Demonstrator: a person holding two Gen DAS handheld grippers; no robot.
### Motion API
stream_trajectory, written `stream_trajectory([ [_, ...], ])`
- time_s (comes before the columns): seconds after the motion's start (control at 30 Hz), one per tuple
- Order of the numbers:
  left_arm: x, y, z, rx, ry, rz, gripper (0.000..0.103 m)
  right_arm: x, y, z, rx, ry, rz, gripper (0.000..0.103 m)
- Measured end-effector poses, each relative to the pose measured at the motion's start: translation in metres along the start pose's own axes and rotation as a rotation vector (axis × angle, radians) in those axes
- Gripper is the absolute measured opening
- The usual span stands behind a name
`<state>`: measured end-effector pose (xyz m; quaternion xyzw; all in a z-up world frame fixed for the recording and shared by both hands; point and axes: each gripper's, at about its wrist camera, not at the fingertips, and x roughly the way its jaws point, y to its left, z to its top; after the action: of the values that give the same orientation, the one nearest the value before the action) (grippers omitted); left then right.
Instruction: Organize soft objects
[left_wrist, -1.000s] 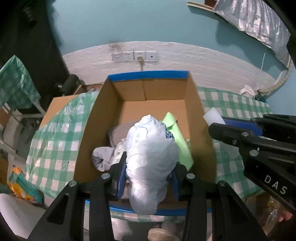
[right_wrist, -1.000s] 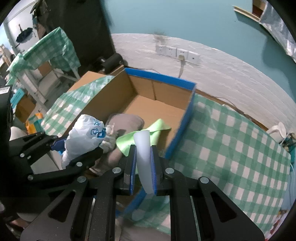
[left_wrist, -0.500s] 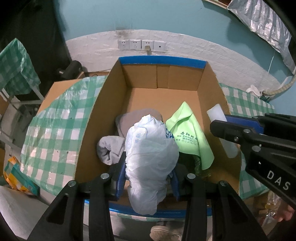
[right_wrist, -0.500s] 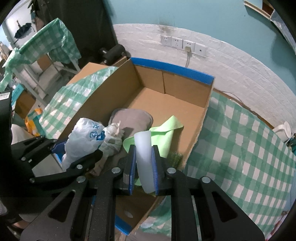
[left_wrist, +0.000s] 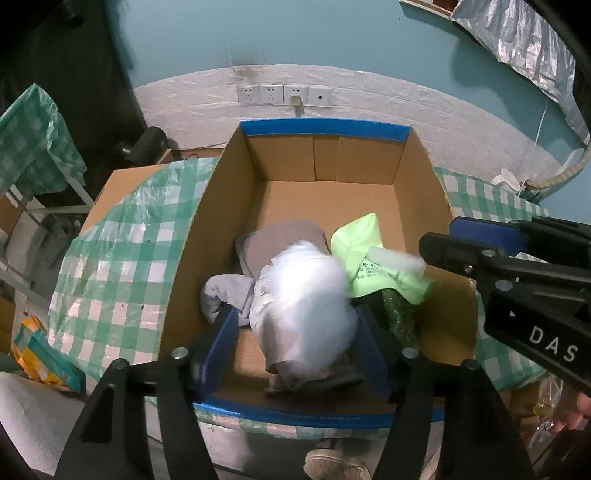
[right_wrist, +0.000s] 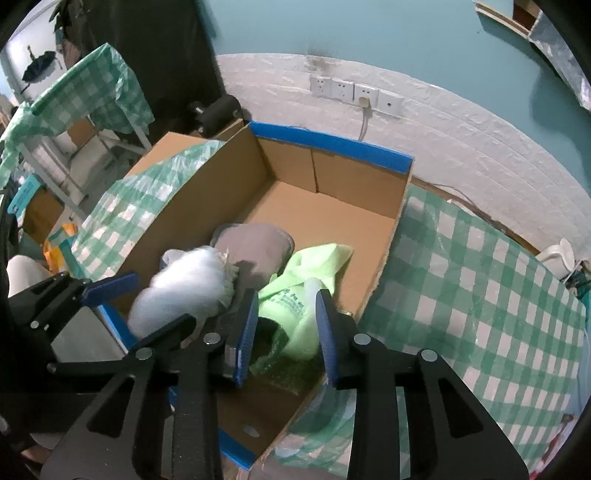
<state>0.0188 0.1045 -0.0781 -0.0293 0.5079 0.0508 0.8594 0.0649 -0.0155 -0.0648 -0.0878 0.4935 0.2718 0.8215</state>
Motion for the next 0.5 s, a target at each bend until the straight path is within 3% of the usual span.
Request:
stream_trajectory([
  [0.17,-0.008,0.000,0.000,-0.003,-0.007,-0.003,0.074,-0.011,-0.006,-0.003,0.017,-0.020,-0.008,0.045],
  [0.5,-0.039,-0.009,0.002,0.006,-0.051,-0.026,0.080,-0.041,-0.011,-0.014,0.029,-0.068,-0.025,0.056],
])
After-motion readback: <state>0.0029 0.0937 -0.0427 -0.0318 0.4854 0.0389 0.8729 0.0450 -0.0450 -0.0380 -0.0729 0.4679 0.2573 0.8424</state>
